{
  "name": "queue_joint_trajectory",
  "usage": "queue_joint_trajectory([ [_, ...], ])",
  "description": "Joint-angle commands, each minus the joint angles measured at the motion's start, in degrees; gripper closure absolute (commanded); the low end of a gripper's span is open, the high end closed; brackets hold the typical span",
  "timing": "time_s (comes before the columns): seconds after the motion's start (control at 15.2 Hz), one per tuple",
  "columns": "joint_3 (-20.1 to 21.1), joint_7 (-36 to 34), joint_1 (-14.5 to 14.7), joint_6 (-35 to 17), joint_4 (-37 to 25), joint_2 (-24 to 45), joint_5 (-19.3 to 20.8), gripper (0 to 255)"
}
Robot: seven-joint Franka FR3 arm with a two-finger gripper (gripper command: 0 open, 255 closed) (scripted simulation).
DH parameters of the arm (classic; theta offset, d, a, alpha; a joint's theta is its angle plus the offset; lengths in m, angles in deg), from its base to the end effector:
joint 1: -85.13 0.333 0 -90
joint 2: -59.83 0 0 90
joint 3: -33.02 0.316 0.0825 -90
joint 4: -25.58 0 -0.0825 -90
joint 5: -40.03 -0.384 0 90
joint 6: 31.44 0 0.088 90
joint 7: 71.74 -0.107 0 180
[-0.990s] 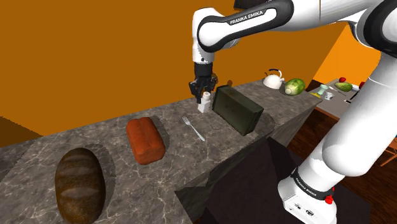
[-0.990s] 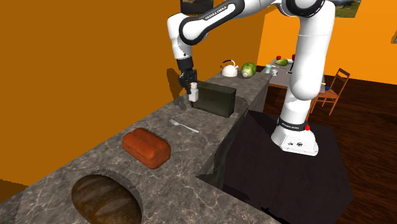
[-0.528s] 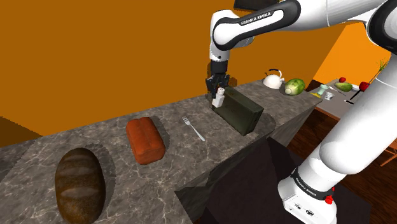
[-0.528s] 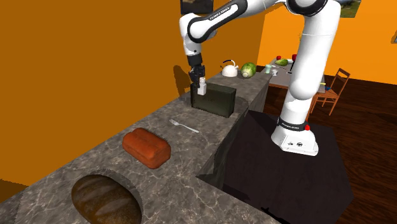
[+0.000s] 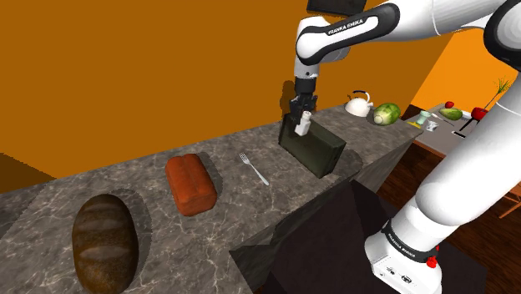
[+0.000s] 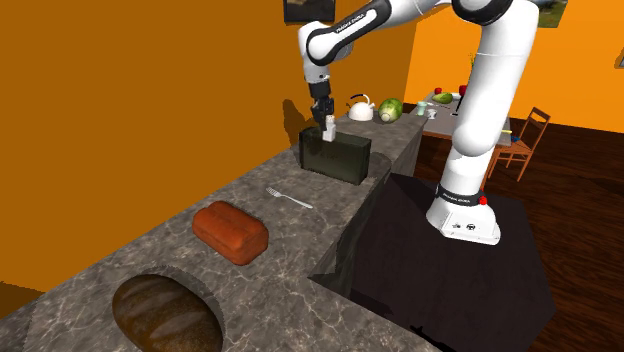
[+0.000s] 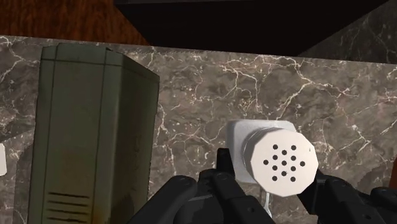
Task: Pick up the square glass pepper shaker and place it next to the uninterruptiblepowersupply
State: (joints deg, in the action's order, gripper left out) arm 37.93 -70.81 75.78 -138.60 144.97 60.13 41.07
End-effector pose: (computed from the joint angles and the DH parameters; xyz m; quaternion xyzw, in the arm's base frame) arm 0.5196 -0.0418 0.4065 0.9936 -0.0268 -0.1094 0.0030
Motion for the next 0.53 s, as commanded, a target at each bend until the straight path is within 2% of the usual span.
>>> queue_joint_trajectory([
  [0.0,-0.2,0.4,-0.2,-1.1,0.6,0.5,0.2,255],
  [0.46,-0.2,0.2,-0.2,-6.3,3.4,2.9,0.4,255],
])
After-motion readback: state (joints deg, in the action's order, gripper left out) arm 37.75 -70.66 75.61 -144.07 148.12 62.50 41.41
